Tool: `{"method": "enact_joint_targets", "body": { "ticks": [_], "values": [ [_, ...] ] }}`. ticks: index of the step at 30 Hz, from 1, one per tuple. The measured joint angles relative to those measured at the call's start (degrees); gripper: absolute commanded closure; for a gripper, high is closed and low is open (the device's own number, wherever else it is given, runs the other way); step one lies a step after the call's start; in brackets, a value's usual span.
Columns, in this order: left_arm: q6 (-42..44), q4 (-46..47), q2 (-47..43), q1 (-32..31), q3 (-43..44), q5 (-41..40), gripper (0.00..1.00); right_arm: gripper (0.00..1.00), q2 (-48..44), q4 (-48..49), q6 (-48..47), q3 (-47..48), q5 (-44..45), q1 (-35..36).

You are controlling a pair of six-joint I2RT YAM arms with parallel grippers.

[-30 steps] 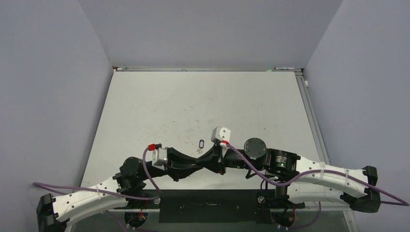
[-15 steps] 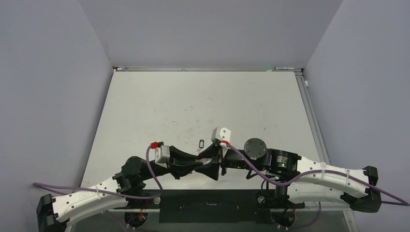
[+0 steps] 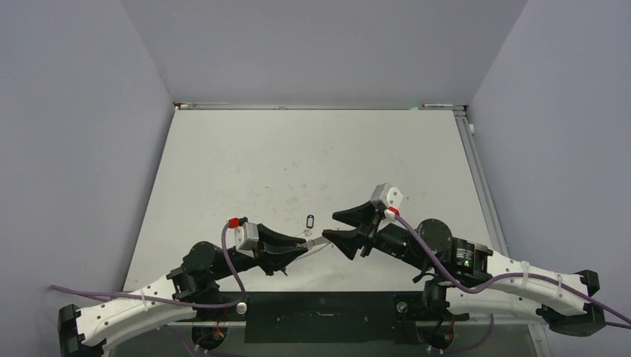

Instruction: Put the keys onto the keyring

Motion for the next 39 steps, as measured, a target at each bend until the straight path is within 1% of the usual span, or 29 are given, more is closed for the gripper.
{"method": "enact_joint_targets", "body": {
  "ticks": [3, 6, 10, 13, 15, 21, 39],
  "values": [
    [-0.1, -3.3, -0.9, 0.0, 0.8, -0.9, 1.0, 0.55, -1.0, 0.9, -0.7, -1.3, 0.9, 0.0],
    [-0.3, -5.4, -1.2, 0.0, 1.7, -1.5, 1.0, 0.6, 0.6, 1.3, -2.8, -1.4, -3.2, 0.0],
    [-0.8, -7.5, -0.2, 0.0, 3.3, -1.7, 1.0, 0.66, 6.8, -0.1, -5.6, 0.8, -7.6, 0.6],
    [-1.3, -8.8, 0.8, 0.0, 4.2, -1.8, 1.0, 0.68, 12.5, -1.2, -7.5, 2.6, -8.4, 2.2],
    [-1.6, -9.6, 0.9, 0.0, 4.3, -1.9, 1.0, 0.68, 14.2, -2.1, -8.7, 2.8, -8.2, 3.0],
    [-1.8, -11.0, 1.2, 0.0, 4.3, -1.9, 1.0, 0.73, 14.7, -2.8, -10.5, 3.3, -7.2, 3.5],
    [-2.2, -11.4, 1.1, 0.0, 4.3, -1.9, 1.0, 0.74, 14.3, -2.9, -11.5, 3.5, -1.8, 3.8]
  ]
}}
